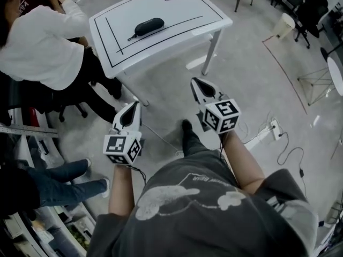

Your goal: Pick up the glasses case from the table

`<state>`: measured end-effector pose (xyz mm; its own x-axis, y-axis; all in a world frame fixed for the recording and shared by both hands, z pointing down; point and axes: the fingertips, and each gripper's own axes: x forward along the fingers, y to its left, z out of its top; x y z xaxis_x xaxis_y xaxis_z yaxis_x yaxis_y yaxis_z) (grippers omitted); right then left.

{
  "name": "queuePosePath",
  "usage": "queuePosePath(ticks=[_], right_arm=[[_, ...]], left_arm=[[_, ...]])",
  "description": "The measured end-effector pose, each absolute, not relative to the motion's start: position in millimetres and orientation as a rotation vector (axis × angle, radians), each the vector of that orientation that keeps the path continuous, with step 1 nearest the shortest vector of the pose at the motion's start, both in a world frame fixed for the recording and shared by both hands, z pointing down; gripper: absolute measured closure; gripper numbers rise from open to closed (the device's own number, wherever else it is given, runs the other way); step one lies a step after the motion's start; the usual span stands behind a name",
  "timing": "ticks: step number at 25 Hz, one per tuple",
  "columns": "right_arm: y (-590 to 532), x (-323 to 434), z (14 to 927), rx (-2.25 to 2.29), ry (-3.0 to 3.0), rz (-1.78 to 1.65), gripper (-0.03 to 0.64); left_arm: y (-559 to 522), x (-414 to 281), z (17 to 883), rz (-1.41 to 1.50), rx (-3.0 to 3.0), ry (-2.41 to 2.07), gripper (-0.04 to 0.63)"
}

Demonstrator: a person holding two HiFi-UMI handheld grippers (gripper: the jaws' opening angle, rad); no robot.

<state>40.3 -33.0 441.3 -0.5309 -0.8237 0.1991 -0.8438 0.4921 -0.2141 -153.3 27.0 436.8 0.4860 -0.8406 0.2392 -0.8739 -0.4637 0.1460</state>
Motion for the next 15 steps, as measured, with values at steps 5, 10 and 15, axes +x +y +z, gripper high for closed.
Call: queuePosePath(ticks=[5,10,15], right_arm=[[-107,54,441,1.435,-2.668,0.462,0.617],[-172,65,441,1.398,-2.693,0.474,0.617],[-219,74,446,1.338,-2.709,0.483,0.617]], left_arm=[[-41,-137,431,0.196,2.456,-1.495,0.594],[-100,-124,430,0.215,2.435,-1.526,0.594],[-149,-111,428,0.221,2.42,-1.57,0.594]])
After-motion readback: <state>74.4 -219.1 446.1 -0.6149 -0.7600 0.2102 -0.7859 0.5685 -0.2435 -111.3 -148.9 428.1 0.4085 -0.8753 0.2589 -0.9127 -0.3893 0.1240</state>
